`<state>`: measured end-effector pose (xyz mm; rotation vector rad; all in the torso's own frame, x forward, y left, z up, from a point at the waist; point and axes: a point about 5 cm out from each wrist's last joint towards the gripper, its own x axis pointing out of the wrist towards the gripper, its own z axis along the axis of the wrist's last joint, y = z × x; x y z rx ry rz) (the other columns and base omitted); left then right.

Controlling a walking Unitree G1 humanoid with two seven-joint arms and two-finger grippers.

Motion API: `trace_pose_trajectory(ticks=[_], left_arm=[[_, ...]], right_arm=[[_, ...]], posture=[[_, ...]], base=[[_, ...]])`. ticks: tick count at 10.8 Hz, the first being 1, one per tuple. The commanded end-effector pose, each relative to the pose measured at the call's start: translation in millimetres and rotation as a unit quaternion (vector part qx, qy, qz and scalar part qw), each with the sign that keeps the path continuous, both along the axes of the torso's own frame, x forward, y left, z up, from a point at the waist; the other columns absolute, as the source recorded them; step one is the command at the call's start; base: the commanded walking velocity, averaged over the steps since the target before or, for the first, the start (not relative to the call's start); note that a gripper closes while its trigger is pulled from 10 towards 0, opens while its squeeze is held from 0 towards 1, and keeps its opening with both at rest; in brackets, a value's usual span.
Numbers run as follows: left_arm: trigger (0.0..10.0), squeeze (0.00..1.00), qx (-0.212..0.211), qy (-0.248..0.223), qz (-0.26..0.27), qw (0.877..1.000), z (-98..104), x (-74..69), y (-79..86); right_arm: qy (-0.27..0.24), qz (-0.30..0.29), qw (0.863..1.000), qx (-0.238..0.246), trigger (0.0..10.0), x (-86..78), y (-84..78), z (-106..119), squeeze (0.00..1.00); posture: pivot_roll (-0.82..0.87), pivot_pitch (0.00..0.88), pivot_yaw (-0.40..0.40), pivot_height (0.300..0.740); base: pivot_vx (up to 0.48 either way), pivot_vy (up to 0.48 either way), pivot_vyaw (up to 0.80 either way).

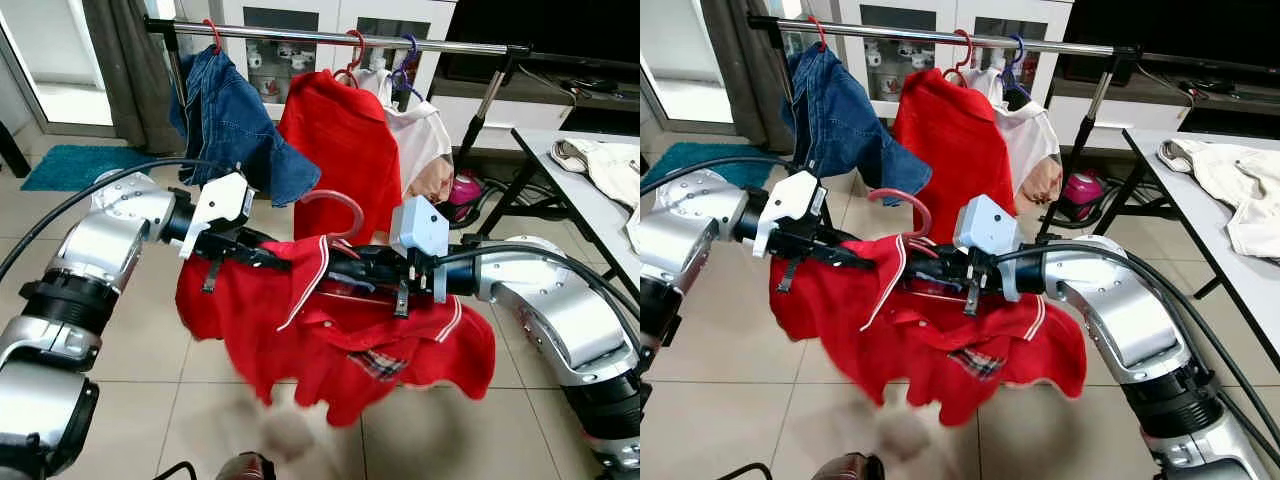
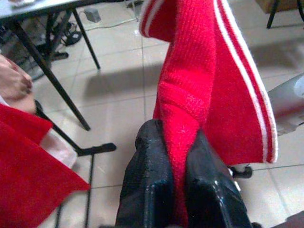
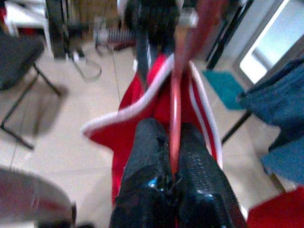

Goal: Hang hanger

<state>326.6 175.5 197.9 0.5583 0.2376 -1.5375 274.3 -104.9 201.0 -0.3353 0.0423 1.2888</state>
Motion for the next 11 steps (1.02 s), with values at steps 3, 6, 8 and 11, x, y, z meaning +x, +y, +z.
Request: trace_pose_trajectory(ticks=[3, 6, 8, 11], left_arm=[[0.0, 0.0, 0.006, -0.017, 0.099, 0.995, -15.8, 6.3, 9.0], [0.0, 0.0, -0.035, -0.038, 0.171, 0.984, -21.9, 10.1, 7.3], [0.0, 0.0, -0.04, -0.041, 0.175, 0.983, -22.4, 9.7, 3.2], [0.0, 0.0, -0.037, -0.047, 0.182, 0.981, -23.1, 9.4, 1.9]], right_arm=[[-0.028, -0.078, 0.996, 0.044, 10.0, 3.4, -16.3, 19.0, 1.0], [0.045, -0.25, 0.967, 0.034, 10.0, 5.7, -41.7, -4.0, 1.0], [0.093, -0.339, 0.936, 0.01, 10.0, 11.6, -44.3, -33.7, 1.0], [0.11, -0.458, 0.882, 0.01, 10.0, 26.4, -46.1, -53.1, 0.0]], posture=[[-0.08, 0.0, -0.029, 0.74], [-0.08, 0.0, -0.032, 0.74], [-0.08, 0.0, -0.03, 0.74], [-0.08, 0.0, -0.03, 0.74]], base=[[0.0, 0.0, 0.0], [0.0, 0.0, 0.0], [0.0, 0.0, 0.0], [0.0, 0.0, 0.0]])
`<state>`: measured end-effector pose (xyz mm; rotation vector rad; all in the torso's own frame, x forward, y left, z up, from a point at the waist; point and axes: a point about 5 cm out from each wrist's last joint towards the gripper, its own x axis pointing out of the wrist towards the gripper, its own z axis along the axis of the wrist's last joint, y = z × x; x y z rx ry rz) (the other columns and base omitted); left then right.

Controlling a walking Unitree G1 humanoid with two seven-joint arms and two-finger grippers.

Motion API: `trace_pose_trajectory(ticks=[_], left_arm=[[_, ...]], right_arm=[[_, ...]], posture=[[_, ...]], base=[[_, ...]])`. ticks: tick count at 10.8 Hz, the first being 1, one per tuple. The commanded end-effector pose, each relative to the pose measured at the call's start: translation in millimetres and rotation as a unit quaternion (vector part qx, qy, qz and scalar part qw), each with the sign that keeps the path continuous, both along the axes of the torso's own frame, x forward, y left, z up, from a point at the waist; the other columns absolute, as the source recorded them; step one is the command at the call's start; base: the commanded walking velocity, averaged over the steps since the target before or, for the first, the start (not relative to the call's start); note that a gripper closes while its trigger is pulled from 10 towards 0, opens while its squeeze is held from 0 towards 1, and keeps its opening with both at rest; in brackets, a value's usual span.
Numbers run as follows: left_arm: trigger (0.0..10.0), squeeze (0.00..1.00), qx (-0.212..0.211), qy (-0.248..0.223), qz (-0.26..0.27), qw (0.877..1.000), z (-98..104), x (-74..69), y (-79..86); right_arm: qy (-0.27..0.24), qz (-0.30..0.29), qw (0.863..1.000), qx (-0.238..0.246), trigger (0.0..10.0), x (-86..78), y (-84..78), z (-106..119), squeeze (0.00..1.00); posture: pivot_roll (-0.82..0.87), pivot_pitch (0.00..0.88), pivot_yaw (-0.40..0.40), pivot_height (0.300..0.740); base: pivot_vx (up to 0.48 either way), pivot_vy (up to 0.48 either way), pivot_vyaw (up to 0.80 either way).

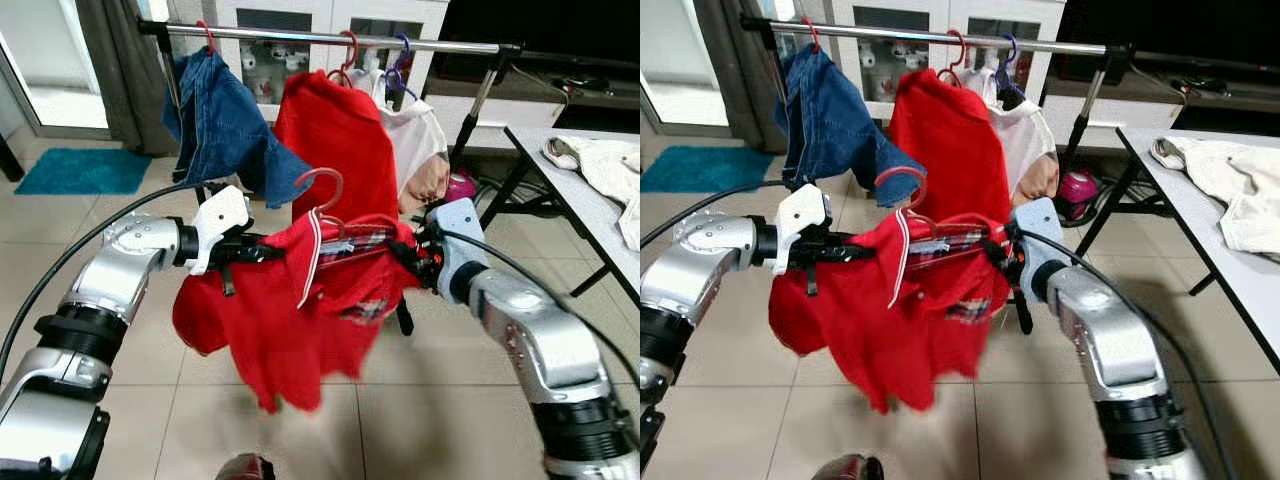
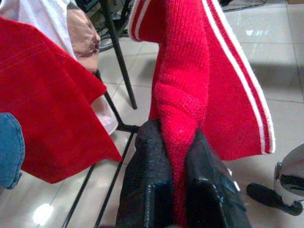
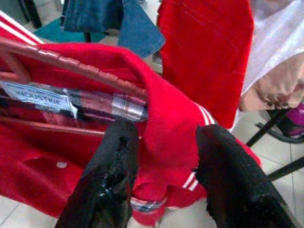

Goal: Hang hanger

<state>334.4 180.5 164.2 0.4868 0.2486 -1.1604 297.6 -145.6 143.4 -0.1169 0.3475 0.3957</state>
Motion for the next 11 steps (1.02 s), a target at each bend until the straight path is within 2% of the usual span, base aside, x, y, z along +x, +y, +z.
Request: trace_pose_trajectory(ticks=[1, 5, 7, 9, 10, 11], left_arm=[[0.0, 0.0, -0.009, -0.021, -0.004, 1.0, 9.9, 1.1, -3.4], [0.0, 0.0, -0.009, -0.014, -0.02, 1.0, 9.7, -3.2, -5.6], [0.0, 0.0, -0.01, -0.01, -0.031, 0.999, 10.5, -5.9, -7.2], [0.0, 0.0, -0.007, -0.019, -0.018, 1.0, 10.9, -3.1, -6.8], [0.0, 0.0, -0.007, -0.023, -0.012, 1.0, 12.0, -1.6, -6.4], [0.0, 0.0, -0.006, -0.024, -0.011, 1.0, 12.3, -1.5, -6.0]], right_arm=[[0.001, -0.023, 1.0, -0.013, 10.0, 3.6, -6.6, 1.3, 0.0], [-0.005, -0.085, 0.996, -0.03, 10.0, 16.5, -15.7, -5.8, 0.0], [-0.015, -0.079, 0.997, 0.008, 10.0, 20.8, -10.4, -0.7, 0.0], [-0.019, -0.062, 0.998, 0.018, 10.0, 20.7, -4.5, 1.6, 0.0], [-0.021, -0.059, 0.998, 0.015, 5.5, 20.8, -4.2, -0.2, 0.0], [-0.023, -0.058, 0.998, 0.016, 0.0, 21.2, -4.8, 0.0, 0.0]], posture=[[-0.08, 0.0, -0.031, 0.74], [-0.08, 0.0, -0.033, 0.74], [-0.08, 0.0, -0.034, 0.74], [-0.07, 0.0, -0.037, 0.74], [-0.07, 0.0, -0.039, 0.74], [-0.07, 0.0, -0.041, 0.74]], base=[[0.0, 0.0, 0.0], [0.0, 0.0, 0.0], [0.0, 0.0, 0.0], [0.0, 0.0, 0.0], [0.0, 0.0, 0.0], [0.0, 0.0, 0.0]])
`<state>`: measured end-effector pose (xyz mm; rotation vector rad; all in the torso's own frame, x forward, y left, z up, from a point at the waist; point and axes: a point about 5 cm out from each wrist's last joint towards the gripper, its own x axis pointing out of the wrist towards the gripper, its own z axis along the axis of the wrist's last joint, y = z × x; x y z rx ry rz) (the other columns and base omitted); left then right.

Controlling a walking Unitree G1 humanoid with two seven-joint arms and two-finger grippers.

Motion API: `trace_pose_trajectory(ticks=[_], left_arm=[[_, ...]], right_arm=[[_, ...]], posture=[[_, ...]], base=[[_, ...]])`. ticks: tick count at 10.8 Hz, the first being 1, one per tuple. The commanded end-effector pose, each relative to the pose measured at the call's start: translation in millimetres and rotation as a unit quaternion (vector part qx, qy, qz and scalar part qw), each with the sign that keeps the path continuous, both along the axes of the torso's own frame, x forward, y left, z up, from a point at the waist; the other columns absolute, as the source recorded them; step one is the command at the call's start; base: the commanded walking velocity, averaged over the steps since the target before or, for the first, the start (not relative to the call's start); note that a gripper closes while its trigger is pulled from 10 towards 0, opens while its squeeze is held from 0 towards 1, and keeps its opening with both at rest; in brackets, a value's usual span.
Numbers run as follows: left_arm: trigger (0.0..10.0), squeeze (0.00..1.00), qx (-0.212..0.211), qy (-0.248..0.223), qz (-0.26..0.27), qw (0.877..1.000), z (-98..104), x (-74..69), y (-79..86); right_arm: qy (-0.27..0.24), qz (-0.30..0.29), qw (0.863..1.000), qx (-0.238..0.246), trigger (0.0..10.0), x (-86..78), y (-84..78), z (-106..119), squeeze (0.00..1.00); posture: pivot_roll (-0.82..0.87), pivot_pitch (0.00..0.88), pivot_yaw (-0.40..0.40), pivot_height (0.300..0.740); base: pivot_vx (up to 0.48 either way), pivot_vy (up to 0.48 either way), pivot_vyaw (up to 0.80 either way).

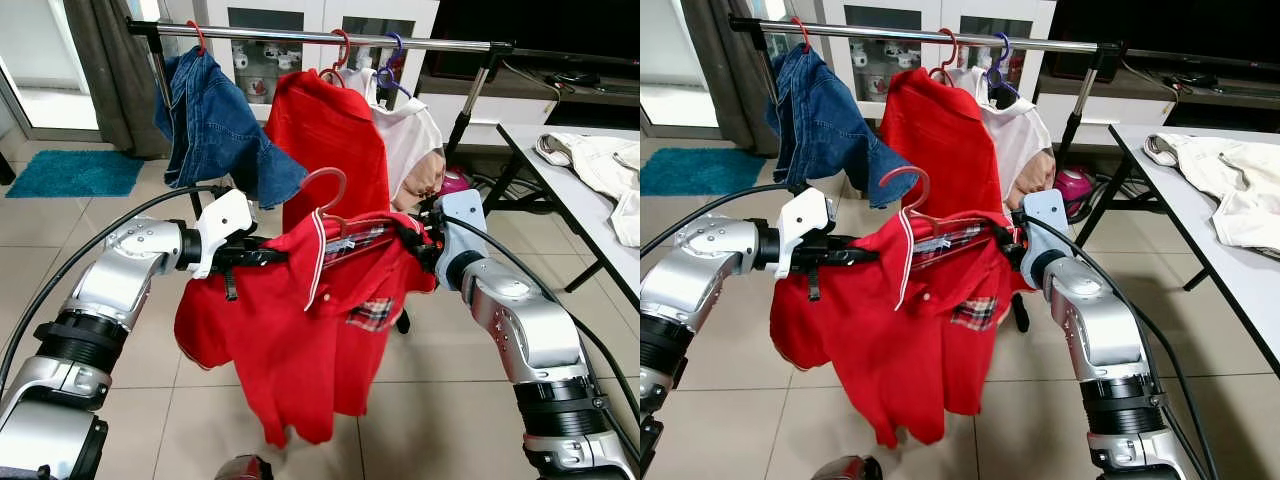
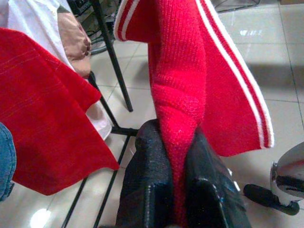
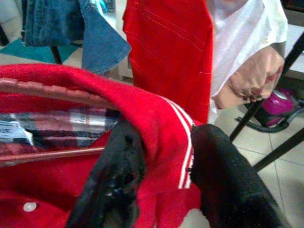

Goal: Hang hanger

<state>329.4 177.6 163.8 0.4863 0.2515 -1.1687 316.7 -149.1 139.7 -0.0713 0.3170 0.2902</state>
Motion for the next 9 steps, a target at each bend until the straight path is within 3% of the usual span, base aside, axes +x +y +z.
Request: trace_pose_trajectory(ticks=[1, 6, 9], left_arm=[[0.0, 0.0, -0.005, -0.026, -0.003, 1.0, 12.4, 3.0, -1.5], [0.0, 0.0, 0.006, -0.028, 0.011, 1.0, 9.7, 4.1, 1.9], [0.0, 0.0, 0.065, -0.026, 0.029, 0.997, -5.2, 8.2, 1.7]], right_arm=[[-0.011, 0.002, 1.0, 0.002, 0.0, 2.6, -1.6, 4.4, 0.0], [-0.019, 0.017, 1.0, 0.013, 0.0, 1.0, 0.7, 6.3, 0.0], [-0.048, 0.041, 0.998, 0.029, 0.0, -4.3, 12.3, 27.4, 0.0]], posture=[[-0.07, 0.0, -0.043, 0.74], [-0.07, 0.0, -0.04, 0.74], [-0.08, 0.0, -0.033, 0.74]], base=[[0.0, 0.0, 0.0], [0.0, 0.0, 0.0], [0.0, 0.0, 0.0]])
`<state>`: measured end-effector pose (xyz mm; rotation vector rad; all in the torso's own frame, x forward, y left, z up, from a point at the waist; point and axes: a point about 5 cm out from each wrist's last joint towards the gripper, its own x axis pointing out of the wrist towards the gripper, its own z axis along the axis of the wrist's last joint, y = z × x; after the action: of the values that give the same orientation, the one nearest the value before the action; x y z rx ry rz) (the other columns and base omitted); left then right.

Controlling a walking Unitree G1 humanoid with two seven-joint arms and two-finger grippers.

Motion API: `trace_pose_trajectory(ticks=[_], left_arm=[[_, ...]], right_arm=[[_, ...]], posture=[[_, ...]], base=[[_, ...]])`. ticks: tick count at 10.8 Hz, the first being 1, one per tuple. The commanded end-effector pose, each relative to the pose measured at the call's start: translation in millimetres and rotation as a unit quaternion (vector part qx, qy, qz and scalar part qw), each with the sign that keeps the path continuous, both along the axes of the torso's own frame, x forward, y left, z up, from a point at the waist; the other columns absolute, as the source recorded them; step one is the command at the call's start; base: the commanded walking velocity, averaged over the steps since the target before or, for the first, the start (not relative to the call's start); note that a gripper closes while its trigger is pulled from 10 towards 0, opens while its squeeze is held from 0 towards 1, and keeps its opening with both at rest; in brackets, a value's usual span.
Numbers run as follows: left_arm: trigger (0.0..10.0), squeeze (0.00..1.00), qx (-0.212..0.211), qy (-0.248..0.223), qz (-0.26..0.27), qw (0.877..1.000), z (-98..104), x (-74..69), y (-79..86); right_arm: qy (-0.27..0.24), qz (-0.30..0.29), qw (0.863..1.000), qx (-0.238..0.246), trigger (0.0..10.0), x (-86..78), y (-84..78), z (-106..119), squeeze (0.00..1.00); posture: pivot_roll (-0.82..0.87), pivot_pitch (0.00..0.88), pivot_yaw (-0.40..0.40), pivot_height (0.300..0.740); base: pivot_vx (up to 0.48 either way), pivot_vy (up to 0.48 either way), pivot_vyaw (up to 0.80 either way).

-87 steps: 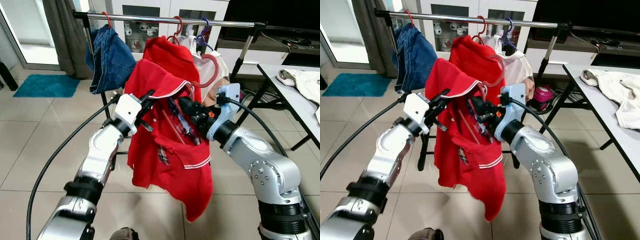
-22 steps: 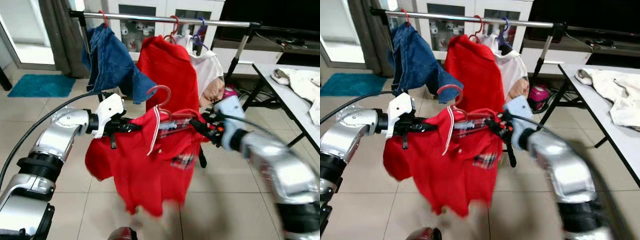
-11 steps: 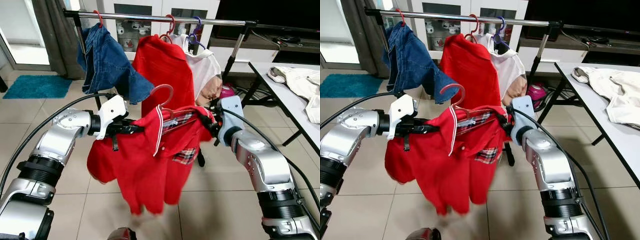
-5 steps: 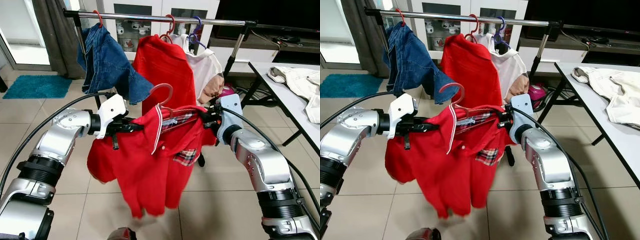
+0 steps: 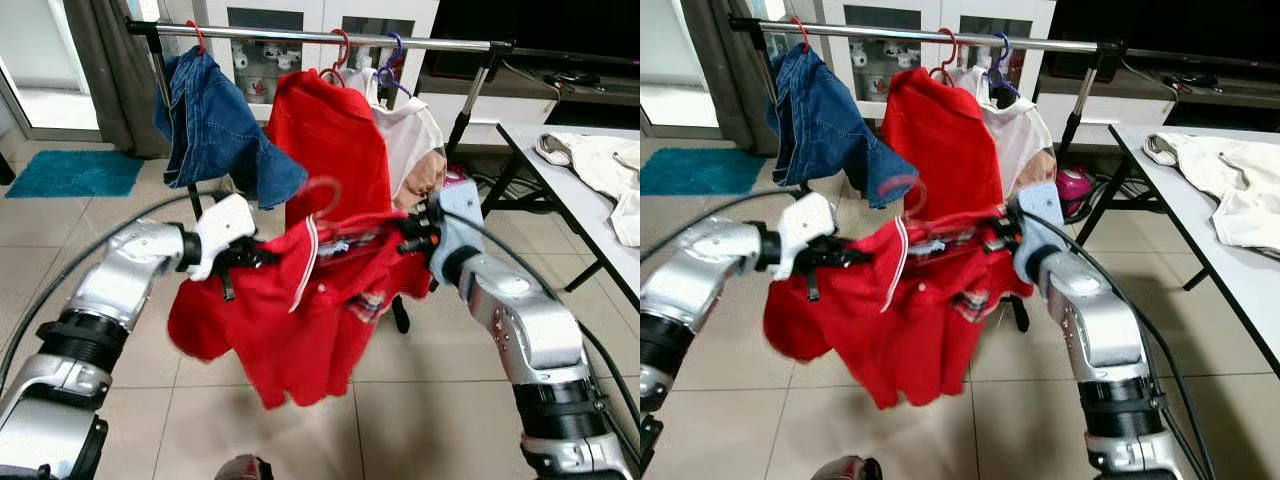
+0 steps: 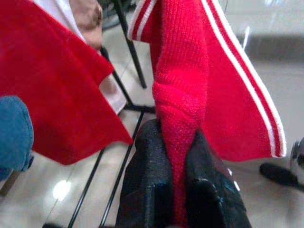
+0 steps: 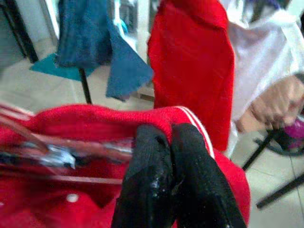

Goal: Hang hanger

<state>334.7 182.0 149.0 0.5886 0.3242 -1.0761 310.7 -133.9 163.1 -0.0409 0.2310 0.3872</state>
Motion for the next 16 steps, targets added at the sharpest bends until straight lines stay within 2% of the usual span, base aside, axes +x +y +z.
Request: trace_pose_trajectory(ticks=[1, 3, 5, 7, 8, 9, 11, 12, 13, 14, 15, 16], left_arm=[[0.0, 0.0, 0.01, -0.016, 0.0, 1.0, 6.2, 5.0, -4.4], [0.0, 0.0, 0.008, -0.033, 0.036, 0.999, 5.2, 12.8, -4.1], [0.0, 0.0, -0.009, -0.046, 0.043, 0.998, 9.7, 16.4, -6.0], [0.0, 0.0, -0.046, -0.047, 0.016, 0.998, 14.8, 13.5, -13.2], [0.0, 0.0, -0.043, -0.02, -0.028, 0.998, 8.4, 5.6, -20.1], [0.0, 0.0, -0.036, -0.003, -0.043, 0.998, 3.9, 2.0, -21.6], [0.0, 0.0, -0.025, -0.015, -0.028, 0.999, 3.5, 5.4, -18.8], [0.0, 0.0, -0.023, -0.036, -0.004, 0.999, 7.8, 12.3, -14.9], [0.0, 0.0, -0.025, -0.046, 0.006, 0.999, 12.3, 15.5, -12.1], [0.0, 0.0, -0.027, -0.048, 0.009, 0.998, 14.0, 16.2, -10.4], [0.0, 0.0, -0.029, -0.052, 0.01, 0.998, 16.0, 16.5, -7.1], [0.0, 0.0, -0.029, -0.06, 0.004, 0.998, 19.3, 15.5, 0.9]], right_arm=[[-0.013, 0.013, 1.0, 0.002, 0.0, -2.7, 3.7, 9.3, 0.0], [-0.004, 0.039, 0.999, -0.005, 0.0, -12.4, 14.4, 8.9, 0.0], [0.016, 0.034, 0.999, -0.019, 0.0, -16.2, 13.8, 2.5, 0.0], [0.024, 0.038, 0.999, -0.016, 0.0, -17.3, 16.6, 0.0, 0.0], [0.02, 0.039, 0.999, -0.013, 0.0, -16.3, 20.1, 1.1, 0.0], [0.016, 0.028, 0.999, -0.016, 0.0, -14.2, 18.4, 2.5, 0.0], [0.015, 0.028, 0.999, -0.017, 0.0, -14.3, 17.4, 3.8, 0.0], [0.019, 0.07, 0.997, -0.034, 4.9, -21.2, 23.0, 3.7, 0.0], [0.019, 0.088, 0.995, -0.037, 10.0, -25.0, 24.2, 4.1, 0.0], [0.017, 0.085, 0.995, -0.04, 10.0, -24.6, 21.2, 4.6, 1.0], [0.016, 0.096, 0.994, -0.047, 10.0, -26.0, 17.0, 5.9, 1.0], [-0.005, 0.197, 0.98, -0.041, 10.0, -38.2, 15.2, 18.8, 1.0]], posture=[[-0.08, 0.0, -0.034, 0.74], [-0.08, 0.0, -0.036, 0.74], [-0.08, 0.0, -0.038, 0.74], [-0.08, 0.0, -0.038, 0.74], [-0.08, 0.0, -0.037, 0.74], [-0.08, 0.0, -0.035, 0.74], [-0.08, 0.0, -0.032, 0.74], [-0.08, 0.0, -0.027, 0.74], [-0.08, 0.0, -0.025, 0.74], [-0.08, 0.0, -0.024, 0.74], [-0.09, 0.0, -0.022, 0.74], [-0.09, 0.0, -0.022, 0.74]], base=[[0.0, 0.0, 0.0], [0.0, 0.0, 0.0], [0.0, 0.0, 0.0], [0.0, 0.0, 0.0], [0.0, 0.0, 0.0], [0.0, 0.0, 0.0], [0.0, 0.0, 0.0], [0.0, 0.0, 0.0], [0.0, 0.0, 0.0], [0.0, 0.0, 0.0], [0.0, 0.0, 0.0], [0.0, 0.0, 0.0]])
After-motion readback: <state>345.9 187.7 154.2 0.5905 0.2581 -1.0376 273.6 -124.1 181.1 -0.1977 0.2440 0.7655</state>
